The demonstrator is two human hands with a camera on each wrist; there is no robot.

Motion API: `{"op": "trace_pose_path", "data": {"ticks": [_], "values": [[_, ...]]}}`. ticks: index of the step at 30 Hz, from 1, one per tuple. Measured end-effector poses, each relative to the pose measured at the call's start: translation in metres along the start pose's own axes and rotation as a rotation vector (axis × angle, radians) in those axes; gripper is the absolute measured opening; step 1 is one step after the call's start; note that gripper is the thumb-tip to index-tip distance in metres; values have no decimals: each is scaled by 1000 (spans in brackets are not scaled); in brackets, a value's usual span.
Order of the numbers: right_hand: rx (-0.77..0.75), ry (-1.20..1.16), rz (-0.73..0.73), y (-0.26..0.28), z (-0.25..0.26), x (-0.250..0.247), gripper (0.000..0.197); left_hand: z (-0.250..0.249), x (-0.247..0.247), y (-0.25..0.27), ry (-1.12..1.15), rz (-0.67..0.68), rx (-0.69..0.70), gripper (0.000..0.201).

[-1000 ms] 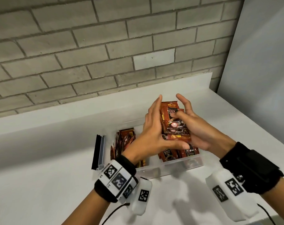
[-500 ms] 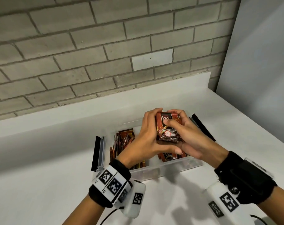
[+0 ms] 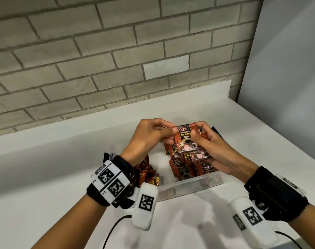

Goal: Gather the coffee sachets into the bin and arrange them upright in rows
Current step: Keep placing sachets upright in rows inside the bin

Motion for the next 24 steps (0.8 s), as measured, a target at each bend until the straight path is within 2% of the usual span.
{"op": "trace_pose_path", "data": {"ticks": [2, 7, 12, 15, 18, 22, 24], "values": [[-1, -36, -15, 0, 0, -1, 44, 1, -1, -2, 55, -26, -47, 20], [-13, -15, -58, -2, -1, -9, 26, 0, 0, -6, 145, -33, -128, 14], [35, -49, -124, -3, -8, -38, 12, -1, -13, -17, 254, -108, -198, 13], [42, -80, -143, -2, -14, -49, 10, 9, -18, -23, 282, -104, -269, 13], [33, -93, -167, -4, -19, -51, 13, 21, -16, -27, 261, -76, -322, 9], [-30, -227, -372, -9, -19, -70, 8, 43, -18, -36, 156, -51, -435, 8], [-39, -277, -423, -9, -22, -75, 9, 57, -17, -38, 43, -9, -517, 10]]}}
Point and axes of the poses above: each hand's wrist, its own y-axis away from the middle knuckle, its own x-axis out of the palm, z = x × y, the point moved 4 cm from there along -y, towards the middle knuckle, and after that the axes turned 14 degrees about y, right-handed, at the moved point
